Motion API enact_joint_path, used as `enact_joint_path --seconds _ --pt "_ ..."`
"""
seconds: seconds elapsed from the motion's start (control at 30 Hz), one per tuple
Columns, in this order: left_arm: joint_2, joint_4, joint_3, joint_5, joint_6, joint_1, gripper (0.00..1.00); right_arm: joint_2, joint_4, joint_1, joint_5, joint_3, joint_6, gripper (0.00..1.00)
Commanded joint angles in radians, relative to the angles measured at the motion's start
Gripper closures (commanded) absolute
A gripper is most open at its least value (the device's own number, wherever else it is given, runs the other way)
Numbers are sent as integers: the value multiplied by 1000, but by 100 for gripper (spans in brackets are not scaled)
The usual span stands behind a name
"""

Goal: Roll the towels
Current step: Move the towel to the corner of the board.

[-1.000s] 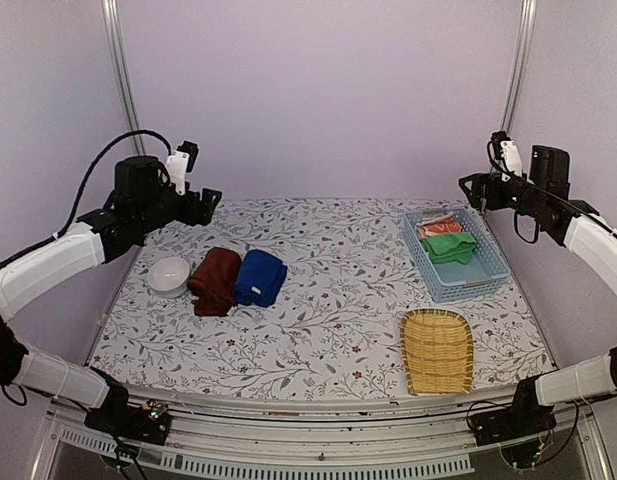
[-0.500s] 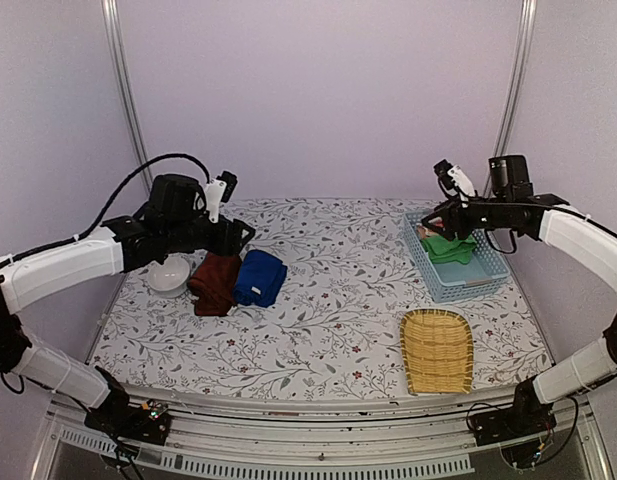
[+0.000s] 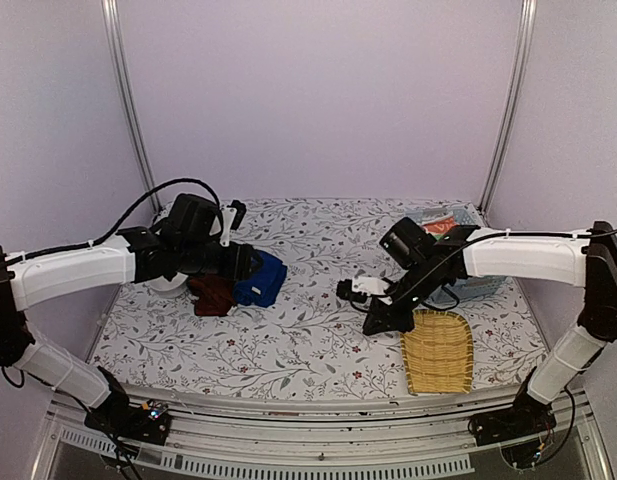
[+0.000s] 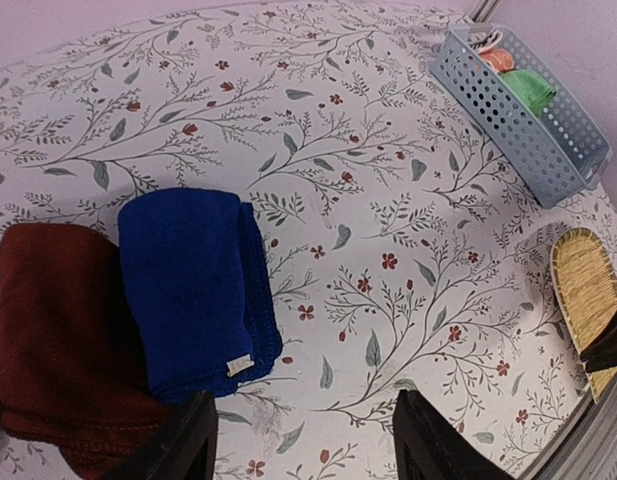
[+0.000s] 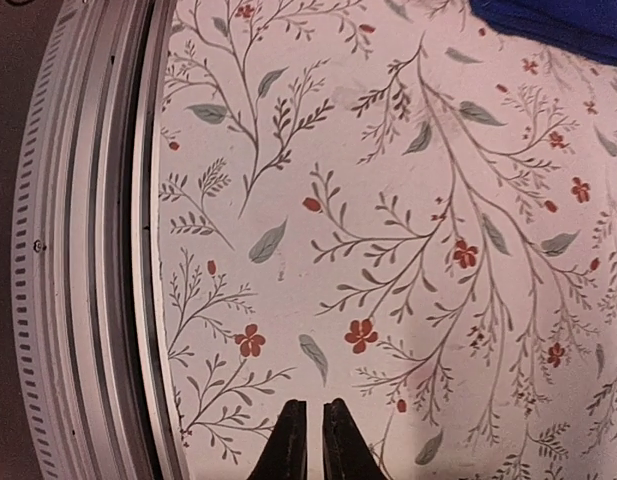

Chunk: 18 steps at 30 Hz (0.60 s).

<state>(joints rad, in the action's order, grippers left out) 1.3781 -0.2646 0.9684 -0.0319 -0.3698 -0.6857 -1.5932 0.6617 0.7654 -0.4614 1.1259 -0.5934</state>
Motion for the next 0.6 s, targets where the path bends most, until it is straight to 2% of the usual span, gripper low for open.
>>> enact_joint_path --seconds 0.0,0.23,0.57 --pt "7 -38 -10 -4 -51 -17 38 -78 120 88 62 -4 -55 90" --pt "-3 -54 -25 -17 -77 -22 38 -153 179 130 118 -49 -73 94" --pt "13 -59 -20 -13 -97 -28 37 -137 195 113 173 -123 -23 95"
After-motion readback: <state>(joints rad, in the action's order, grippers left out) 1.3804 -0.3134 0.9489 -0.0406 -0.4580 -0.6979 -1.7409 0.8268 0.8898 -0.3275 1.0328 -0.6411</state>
